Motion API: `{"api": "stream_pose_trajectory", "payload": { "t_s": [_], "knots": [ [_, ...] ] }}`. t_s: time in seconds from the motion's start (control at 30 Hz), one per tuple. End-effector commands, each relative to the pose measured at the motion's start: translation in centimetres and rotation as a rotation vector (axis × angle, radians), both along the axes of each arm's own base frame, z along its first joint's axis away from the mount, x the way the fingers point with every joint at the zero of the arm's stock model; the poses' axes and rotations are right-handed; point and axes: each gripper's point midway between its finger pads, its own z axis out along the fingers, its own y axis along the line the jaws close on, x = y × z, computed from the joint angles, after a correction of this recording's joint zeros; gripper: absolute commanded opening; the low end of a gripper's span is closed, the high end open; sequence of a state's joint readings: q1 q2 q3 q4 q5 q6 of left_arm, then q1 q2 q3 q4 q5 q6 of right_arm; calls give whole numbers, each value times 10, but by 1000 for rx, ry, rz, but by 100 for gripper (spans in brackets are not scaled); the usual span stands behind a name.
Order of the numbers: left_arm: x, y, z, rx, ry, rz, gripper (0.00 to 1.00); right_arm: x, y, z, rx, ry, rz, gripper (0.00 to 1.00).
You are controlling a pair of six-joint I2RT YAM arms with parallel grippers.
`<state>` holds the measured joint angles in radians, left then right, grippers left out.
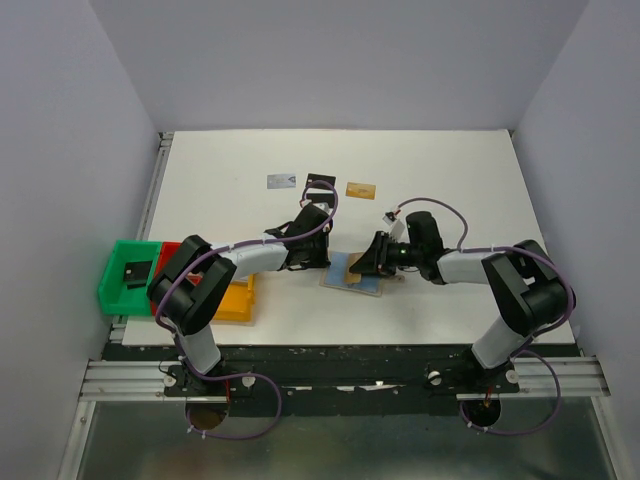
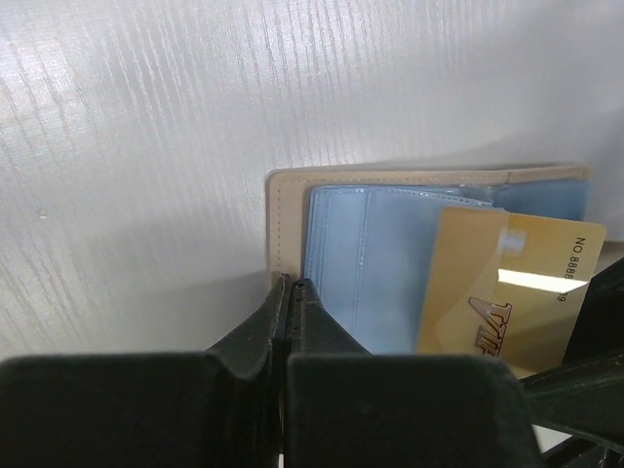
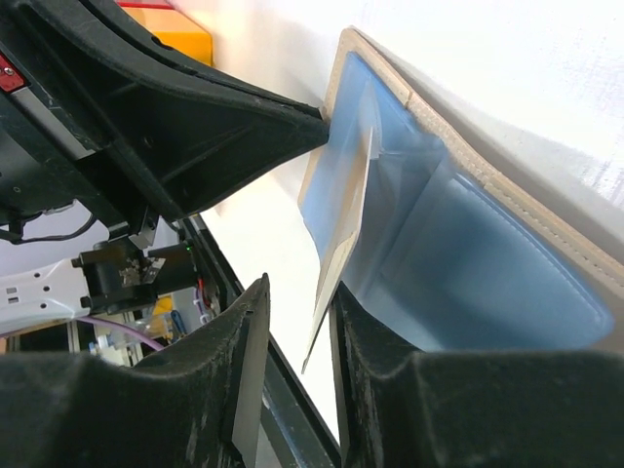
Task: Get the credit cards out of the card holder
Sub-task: Remove the credit card from the card holder, then place the credit card at the center of the board.
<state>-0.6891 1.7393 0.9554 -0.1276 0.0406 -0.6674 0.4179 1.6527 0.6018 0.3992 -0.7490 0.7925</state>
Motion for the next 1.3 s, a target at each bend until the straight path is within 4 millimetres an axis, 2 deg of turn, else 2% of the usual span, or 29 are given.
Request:
{"api": "stream_pose_trajectory", "payload": {
  "t_s": [0.0, 0.13, 0.33, 0.5, 0.57, 0.7, 0.87, 0.93, 1.03, 1.13, 1.2, 1.23, 1.27],
  "knots": [
    [-16, 12, -27, 65, 79, 1, 0, 1, -6, -1, -21, -12, -23, 36],
    [-16, 14, -26, 67, 74, 6, 0, 2, -10, -5, -37, -8, -42, 28],
    [-17, 15, -25, 69, 68, 6, 0, 3, -19, -11, -72, 5, -77, 22],
    [-17, 16, -24, 71, 63, 6, 0, 2, -29, -16, -107, 13, -111, 9],
    [-16, 15, -22, 67, 58, 4, 0, 1, -35, -20, -136, 28, -131, 1],
    [-15, 14, -18, 58, 53, 1, 0, -1, -48, -24, -196, 37, -172, 0],
    [-8, 6, 5, 11, 8, -6, 2, -4, -73, -17, -320, -6, -245, 0],
    [-5, -1, 20, -25, -15, -19, 18, -5, -84, -9, -373, -27, -266, 0],
    [0, -14, 49, -92, -59, -48, 52, -3, -94, 13, -416, -116, -276, 0],
    [4, -24, 79, -145, -100, -68, 69, -6, -98, 38, -436, -203, -233, 0],
    [8, -25, 103, -173, -141, -62, 82, -8, -106, 47, -483, -245, -220, 0],
    [9, -24, 114, -187, -163, -56, 95, -8, -111, 51, -520, -270, -224, 0],
    [9, -25, 130, -215, -203, -61, 99, -9, -115, 56, -538, -302, -217, 0]
  ]
}}
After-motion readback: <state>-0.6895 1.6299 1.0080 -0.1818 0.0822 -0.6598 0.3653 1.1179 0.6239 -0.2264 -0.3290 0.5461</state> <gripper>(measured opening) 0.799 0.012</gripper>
